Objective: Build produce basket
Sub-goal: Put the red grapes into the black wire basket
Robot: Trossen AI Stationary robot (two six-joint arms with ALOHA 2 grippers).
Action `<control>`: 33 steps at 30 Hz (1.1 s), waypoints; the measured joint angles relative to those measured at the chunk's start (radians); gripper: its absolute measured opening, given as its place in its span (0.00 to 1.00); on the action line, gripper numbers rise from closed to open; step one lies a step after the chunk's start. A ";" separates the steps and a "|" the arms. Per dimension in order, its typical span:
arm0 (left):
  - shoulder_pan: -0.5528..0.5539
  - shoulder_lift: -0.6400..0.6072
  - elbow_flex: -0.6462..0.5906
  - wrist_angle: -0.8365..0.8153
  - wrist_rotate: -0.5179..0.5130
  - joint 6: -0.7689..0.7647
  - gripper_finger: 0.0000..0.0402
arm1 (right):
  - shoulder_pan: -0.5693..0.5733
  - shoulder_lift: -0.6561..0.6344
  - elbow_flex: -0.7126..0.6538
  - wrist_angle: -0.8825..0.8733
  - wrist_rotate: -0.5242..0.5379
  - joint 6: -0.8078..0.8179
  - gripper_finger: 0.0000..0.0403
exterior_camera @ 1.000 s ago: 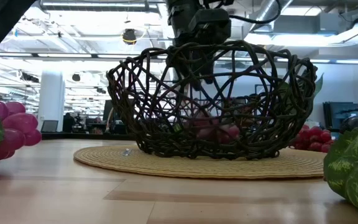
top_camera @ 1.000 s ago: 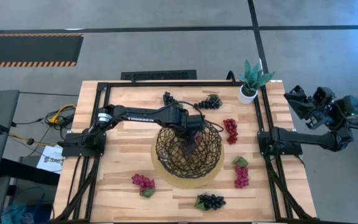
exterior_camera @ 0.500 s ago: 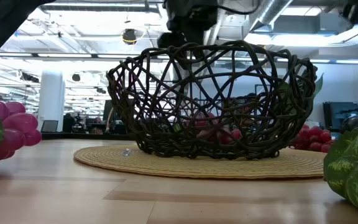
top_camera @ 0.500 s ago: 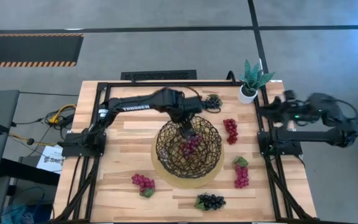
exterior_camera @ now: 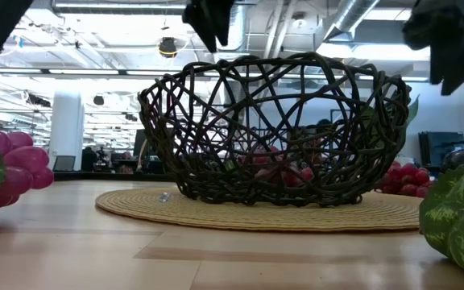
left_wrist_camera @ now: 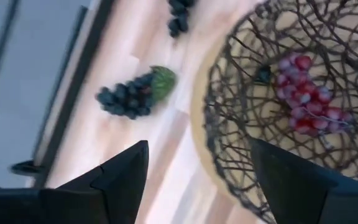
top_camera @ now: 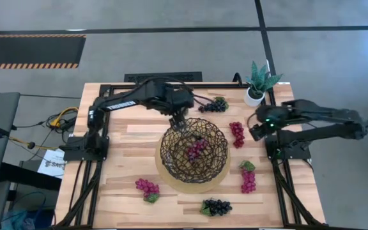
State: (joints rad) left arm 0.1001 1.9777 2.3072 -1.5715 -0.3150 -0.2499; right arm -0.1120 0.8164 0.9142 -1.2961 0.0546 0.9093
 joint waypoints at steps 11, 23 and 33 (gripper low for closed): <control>0.002 -0.216 -0.008 0.000 -0.116 0.030 0.67 | -0.019 0.239 -0.055 0.154 0.108 0.010 0.53; 0.002 -0.305 -0.008 0.000 -0.117 0.083 0.67 | -0.114 0.387 -0.208 0.410 0.060 0.001 0.52; 0.002 -0.305 -0.008 0.000 -0.117 0.089 0.67 | -0.168 0.489 -0.277 0.550 0.025 -0.072 0.50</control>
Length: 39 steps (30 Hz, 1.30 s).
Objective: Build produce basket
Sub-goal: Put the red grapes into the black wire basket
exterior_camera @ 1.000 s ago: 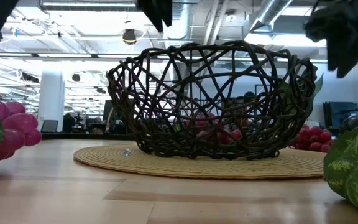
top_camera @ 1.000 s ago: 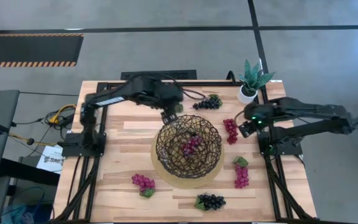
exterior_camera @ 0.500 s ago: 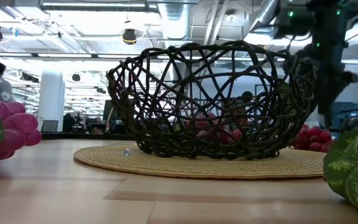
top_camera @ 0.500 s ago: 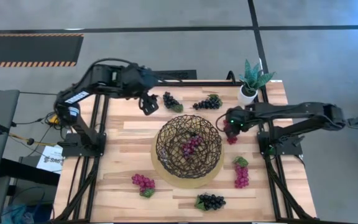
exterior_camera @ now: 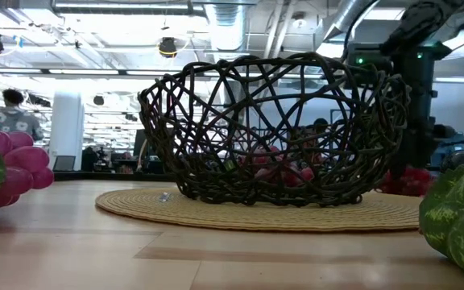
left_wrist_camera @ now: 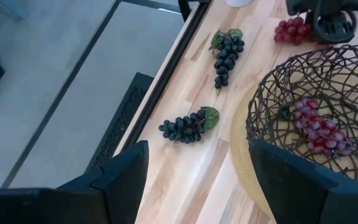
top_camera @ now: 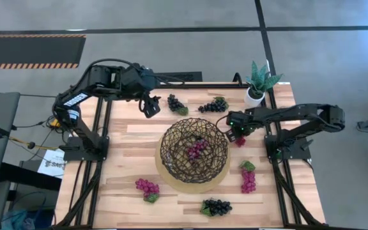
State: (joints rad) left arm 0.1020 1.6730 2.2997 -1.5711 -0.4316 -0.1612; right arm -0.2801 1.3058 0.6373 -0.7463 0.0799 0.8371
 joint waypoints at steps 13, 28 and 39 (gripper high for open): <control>0.000 0.000 0.000 0.000 -0.001 -0.016 0.67 | -0.020 -0.083 0.095 -0.122 -0.034 -0.080 0.04; 0.000 0.000 0.000 0.000 0.001 -0.035 0.67 | 0.208 -0.268 0.615 -0.072 0.024 -0.196 0.01; 0.000 0.000 0.000 0.000 0.009 -0.042 0.67 | 0.381 -0.016 0.629 -0.018 0.023 -0.213 0.01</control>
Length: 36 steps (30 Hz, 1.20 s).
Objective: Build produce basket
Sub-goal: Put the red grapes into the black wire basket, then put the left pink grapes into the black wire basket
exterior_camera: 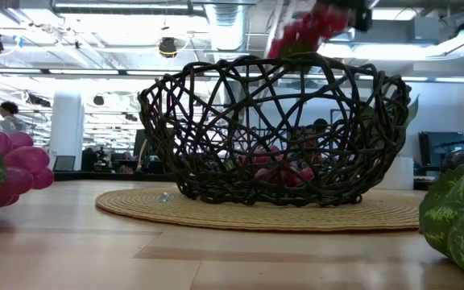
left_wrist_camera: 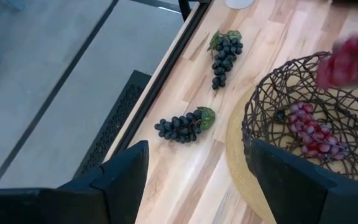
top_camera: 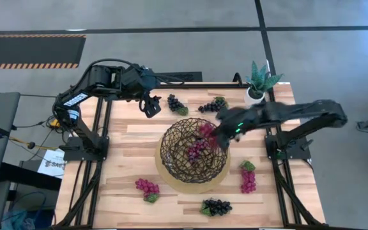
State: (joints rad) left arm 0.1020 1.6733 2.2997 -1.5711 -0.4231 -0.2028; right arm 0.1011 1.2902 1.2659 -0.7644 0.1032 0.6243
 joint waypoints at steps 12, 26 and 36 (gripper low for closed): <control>0.000 0.000 0.000 0.000 0.003 0.002 0.67 | 0.024 0.339 0.000 -0.051 -0.024 -0.021 0.00; 0.000 0.000 0.000 0.000 0.025 0.039 0.67 | 0.030 0.334 0.086 -0.104 -0.054 -0.067 0.40; 0.019 0.010 -0.048 0.000 0.192 -0.027 0.67 | -0.008 0.196 0.292 -0.210 -0.053 -0.109 0.57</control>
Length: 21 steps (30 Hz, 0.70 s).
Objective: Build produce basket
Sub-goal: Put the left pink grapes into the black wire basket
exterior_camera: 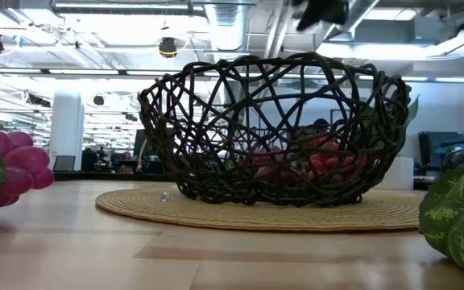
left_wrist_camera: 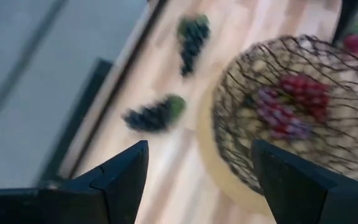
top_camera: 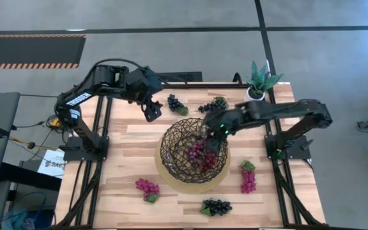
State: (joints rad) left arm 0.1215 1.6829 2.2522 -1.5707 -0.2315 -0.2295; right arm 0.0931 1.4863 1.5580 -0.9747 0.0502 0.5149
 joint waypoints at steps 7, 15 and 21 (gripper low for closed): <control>-0.078 -0.079 -0.251 0.001 0.117 -0.278 0.67 | -0.005 -0.147 0.055 -0.064 0.001 -0.063 0.55; -0.333 -0.193 -0.660 -0.001 0.180 -0.882 0.67 | -0.005 -0.290 0.055 -0.120 0.030 -0.108 0.54; -0.544 -0.186 -0.816 0.110 0.248 -1.330 0.67 | -0.010 -0.329 0.055 -0.146 0.032 -0.147 0.54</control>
State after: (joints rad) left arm -0.4226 1.4971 1.4357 -1.4606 0.0168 -1.5595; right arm 0.0828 1.1569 1.6131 -1.1206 0.0818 0.3679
